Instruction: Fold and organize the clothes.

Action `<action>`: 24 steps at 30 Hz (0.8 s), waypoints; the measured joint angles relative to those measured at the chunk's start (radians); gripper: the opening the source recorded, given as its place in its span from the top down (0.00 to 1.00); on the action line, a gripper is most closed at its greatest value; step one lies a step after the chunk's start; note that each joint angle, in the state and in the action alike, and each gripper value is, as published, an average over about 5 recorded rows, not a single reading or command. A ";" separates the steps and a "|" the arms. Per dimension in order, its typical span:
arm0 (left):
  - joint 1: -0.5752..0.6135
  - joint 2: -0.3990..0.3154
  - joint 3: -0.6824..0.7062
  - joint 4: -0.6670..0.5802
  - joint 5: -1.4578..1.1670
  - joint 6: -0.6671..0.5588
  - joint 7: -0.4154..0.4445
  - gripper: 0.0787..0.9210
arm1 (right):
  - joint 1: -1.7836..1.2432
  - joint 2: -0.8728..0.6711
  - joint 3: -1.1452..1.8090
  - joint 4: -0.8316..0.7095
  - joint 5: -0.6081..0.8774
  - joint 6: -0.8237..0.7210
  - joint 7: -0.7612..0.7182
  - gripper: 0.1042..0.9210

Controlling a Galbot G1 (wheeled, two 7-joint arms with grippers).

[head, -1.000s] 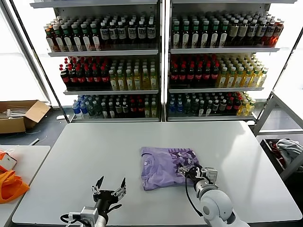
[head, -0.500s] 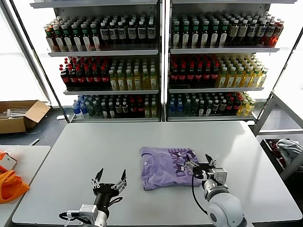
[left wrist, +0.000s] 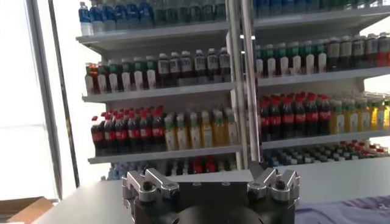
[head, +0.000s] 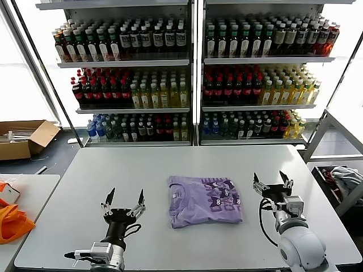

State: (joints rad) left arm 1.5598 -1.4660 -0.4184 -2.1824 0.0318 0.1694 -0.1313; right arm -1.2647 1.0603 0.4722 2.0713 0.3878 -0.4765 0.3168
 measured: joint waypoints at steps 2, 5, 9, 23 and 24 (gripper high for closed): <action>-0.001 0.000 -0.004 0.000 0.001 -0.005 -0.001 0.12 | -0.005 -0.003 0.017 0.003 -0.010 0.005 -0.018 0.12; 0.000 0.000 -0.009 -0.002 0.004 -0.005 0.001 0.12 | -0.014 -0.005 0.034 0.004 -0.025 0.008 -0.040 0.12; 0.000 0.003 -0.010 0.000 -0.001 -0.003 -0.004 0.12 | -0.023 0.001 0.046 0.000 -0.041 0.013 -0.053 0.12; 0.014 -0.006 0.001 -0.010 -0.016 0.001 -0.012 0.12 | -0.045 0.012 0.058 -0.014 -0.071 0.027 -0.059 0.12; 0.014 -0.007 0.000 -0.010 -0.016 0.002 -0.012 0.12 | -0.046 0.012 0.058 -0.014 -0.072 0.027 -0.059 0.12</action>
State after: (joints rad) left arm 1.5741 -1.4730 -0.4180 -2.1925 0.0162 0.1709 -0.1437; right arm -1.3106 1.0725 0.5303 2.0570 0.3155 -0.4491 0.2582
